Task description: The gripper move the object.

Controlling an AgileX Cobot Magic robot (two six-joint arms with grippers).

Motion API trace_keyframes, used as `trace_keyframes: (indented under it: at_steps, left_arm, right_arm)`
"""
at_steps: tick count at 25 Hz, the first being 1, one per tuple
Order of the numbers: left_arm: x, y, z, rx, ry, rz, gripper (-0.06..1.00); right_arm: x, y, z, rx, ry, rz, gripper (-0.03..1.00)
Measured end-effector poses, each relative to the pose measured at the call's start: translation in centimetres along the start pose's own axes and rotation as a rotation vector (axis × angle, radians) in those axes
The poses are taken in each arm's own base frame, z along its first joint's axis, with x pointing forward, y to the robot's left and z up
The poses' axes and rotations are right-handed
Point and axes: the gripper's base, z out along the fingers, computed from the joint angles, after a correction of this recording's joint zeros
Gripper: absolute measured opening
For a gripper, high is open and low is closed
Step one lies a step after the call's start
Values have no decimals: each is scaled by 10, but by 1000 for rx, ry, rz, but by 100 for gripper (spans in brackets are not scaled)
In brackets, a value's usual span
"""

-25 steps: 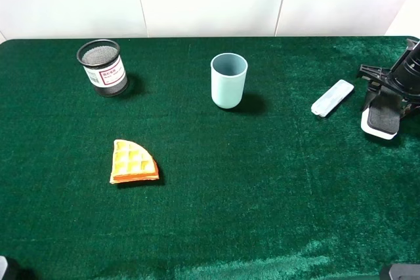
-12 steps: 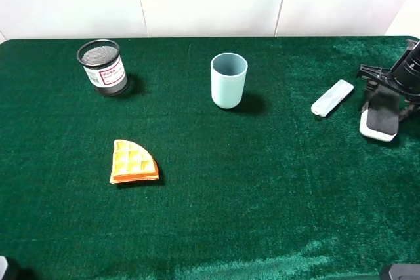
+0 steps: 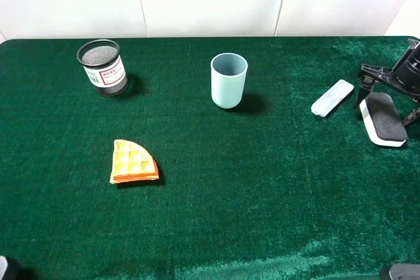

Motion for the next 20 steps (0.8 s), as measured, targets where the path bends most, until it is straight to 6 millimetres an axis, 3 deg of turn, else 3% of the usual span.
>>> trace_keyframes:
  at_steps: [11,20]
  left_arm:
    - [0,0,0,0,0,0,98]
    - [0,0,0,0,0,0,98]
  right_arm:
    - [16,1,-62,-24,-56,-32,70]
    - [51,-3,-130,-43,-113,-99,70]
